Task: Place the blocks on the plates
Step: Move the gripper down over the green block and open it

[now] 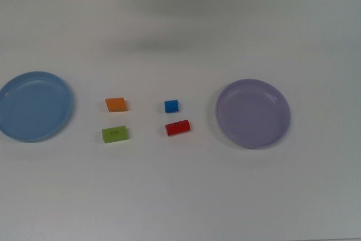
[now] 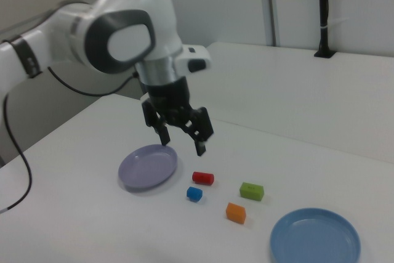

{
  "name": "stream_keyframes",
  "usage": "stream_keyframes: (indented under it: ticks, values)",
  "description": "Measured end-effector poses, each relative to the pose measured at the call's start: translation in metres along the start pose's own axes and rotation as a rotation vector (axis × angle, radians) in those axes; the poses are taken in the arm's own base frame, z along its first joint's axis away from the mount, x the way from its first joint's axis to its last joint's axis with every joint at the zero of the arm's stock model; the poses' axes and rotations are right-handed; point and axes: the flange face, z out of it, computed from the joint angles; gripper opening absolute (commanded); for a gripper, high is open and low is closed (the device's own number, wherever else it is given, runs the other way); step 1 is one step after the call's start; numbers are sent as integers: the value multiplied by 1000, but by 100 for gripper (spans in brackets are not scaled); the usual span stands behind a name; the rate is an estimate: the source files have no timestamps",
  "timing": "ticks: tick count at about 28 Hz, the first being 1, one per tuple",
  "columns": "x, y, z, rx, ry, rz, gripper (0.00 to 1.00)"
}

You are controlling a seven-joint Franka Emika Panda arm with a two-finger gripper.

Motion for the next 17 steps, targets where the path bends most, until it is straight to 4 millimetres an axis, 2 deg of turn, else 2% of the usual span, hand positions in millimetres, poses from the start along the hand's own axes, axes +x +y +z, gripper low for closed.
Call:
stream_keyframes:
  ticks: [7, 17]
  values:
    - [43, 22, 51, -3, 49, -38, 100]
    - [88, 31, 131, -20, 49, -100, 100]
